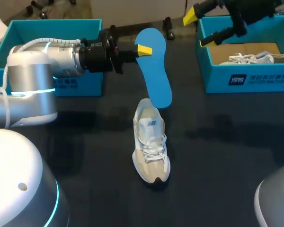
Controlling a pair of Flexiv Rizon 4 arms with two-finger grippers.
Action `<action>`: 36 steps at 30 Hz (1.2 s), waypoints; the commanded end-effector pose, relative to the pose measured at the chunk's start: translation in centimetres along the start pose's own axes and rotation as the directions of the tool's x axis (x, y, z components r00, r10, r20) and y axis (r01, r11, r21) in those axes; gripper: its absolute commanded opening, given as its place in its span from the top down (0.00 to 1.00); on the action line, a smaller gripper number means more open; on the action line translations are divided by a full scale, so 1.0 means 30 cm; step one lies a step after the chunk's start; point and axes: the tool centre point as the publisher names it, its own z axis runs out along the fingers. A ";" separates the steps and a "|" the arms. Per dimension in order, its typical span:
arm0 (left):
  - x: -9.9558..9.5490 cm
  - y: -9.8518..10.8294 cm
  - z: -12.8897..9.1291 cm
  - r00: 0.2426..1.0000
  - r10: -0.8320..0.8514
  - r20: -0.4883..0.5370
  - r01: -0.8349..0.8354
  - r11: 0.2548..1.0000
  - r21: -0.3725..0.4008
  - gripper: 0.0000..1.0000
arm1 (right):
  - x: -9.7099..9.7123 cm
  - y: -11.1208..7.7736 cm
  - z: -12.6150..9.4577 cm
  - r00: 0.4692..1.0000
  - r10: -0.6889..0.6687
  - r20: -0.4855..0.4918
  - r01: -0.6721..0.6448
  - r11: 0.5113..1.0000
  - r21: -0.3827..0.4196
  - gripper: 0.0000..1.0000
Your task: Take the shoe out of the shoebox, open the shoe tongue, remove and reinsert the insole, then place the shoe into the shoebox
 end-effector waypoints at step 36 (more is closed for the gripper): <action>0.001 0.001 0.001 1.000 -0.001 0.002 0.001 1.000 0.001 1.00 | -0.139 -0.049 0.084 0.945 0.009 -0.326 -0.008 1.000 0.006 0.00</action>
